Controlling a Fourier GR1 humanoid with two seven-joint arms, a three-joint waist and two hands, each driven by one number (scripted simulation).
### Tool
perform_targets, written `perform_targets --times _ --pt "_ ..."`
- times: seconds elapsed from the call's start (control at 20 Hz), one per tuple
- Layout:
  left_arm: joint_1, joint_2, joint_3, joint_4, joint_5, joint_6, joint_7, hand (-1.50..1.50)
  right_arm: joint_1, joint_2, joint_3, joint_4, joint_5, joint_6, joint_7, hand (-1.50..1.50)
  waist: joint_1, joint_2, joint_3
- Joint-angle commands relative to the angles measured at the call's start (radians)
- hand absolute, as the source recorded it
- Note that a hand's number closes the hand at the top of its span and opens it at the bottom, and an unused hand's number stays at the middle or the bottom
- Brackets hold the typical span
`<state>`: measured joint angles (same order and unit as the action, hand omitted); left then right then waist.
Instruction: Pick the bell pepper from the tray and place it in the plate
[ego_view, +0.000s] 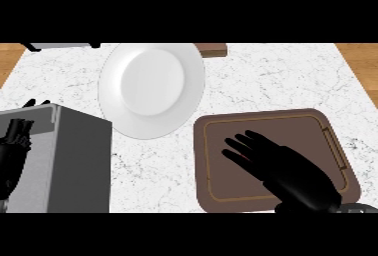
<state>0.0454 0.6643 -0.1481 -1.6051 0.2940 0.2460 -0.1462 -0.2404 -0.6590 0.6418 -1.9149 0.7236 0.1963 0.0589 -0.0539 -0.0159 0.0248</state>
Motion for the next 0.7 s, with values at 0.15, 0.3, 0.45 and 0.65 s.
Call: perform_targets --times 0.15,0.3,0.45,0.65 --pt "-0.164 -0.038 -0.013 -0.041 0.081 -0.034 0.101 0.0 -0.037 -0.001 0.055 -0.092 0.057 0.251 0.284 -1.5 0.003 0.012 -0.028" --pt "-0.2 -0.052 -0.041 -0.045 0.061 -0.019 0.106 0.0 -0.061 0.028 0.045 -0.081 0.08 0.27 0.324 -1.5 0.015 0.015 -0.026" --pt "-0.189 -0.031 -0.032 -0.043 0.077 -0.046 0.094 0.0 -0.057 0.096 0.093 -0.036 0.155 0.251 0.393 -1.5 0.033 0.016 -0.025" --pt "-0.194 -0.055 -0.064 -0.031 0.062 -0.03 0.094 0.0 -0.095 0.107 0.073 0.02 0.193 0.28 0.427 -1.5 0.039 0.018 -0.025"
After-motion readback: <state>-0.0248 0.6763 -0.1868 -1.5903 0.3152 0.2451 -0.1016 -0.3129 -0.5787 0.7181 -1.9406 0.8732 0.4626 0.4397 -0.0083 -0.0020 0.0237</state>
